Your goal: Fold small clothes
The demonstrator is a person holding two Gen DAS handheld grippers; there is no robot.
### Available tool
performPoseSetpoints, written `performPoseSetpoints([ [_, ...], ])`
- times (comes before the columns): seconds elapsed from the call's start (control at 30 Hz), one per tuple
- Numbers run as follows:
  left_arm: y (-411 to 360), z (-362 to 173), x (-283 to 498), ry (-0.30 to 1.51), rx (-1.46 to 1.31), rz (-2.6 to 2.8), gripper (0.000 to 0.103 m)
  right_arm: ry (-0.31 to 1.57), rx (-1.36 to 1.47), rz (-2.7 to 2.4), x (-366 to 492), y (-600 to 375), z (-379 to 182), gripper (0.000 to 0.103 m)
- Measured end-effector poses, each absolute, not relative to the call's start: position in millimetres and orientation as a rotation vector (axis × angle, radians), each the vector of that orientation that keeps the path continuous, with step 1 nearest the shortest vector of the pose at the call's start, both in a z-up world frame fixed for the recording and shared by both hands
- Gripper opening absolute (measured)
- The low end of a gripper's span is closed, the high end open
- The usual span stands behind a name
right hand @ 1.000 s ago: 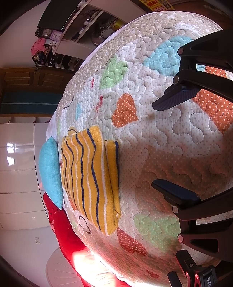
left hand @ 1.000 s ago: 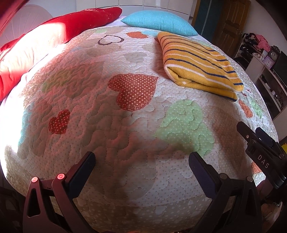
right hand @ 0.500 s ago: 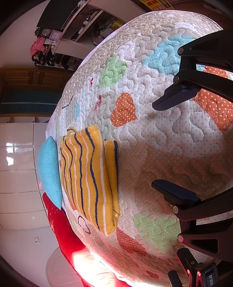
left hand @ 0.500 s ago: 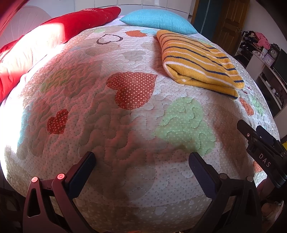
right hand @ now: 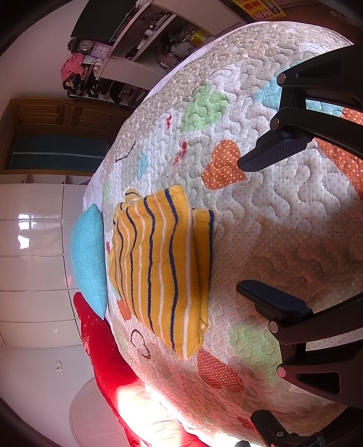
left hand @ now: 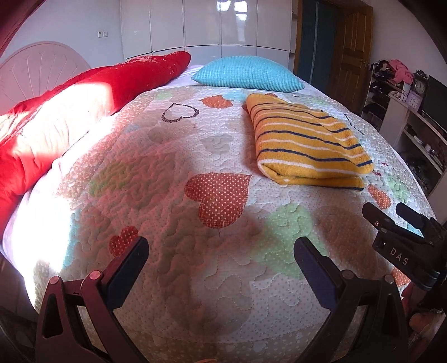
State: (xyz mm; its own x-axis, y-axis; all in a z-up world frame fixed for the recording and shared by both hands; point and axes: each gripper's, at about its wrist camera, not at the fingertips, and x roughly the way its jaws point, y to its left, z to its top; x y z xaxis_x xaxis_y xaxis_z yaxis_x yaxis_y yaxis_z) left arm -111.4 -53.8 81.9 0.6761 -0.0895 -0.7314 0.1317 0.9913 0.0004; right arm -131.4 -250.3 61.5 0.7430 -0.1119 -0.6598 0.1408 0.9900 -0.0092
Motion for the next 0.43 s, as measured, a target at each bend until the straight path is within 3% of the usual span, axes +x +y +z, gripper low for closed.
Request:
performPoseSetpoints([
  [0.43,-70.4,81.3,-79.3,0.838,0.055,-0.193,0.103,0.729,0.035,-0.109,-112.8,-248.7,65.1,0.086],
])
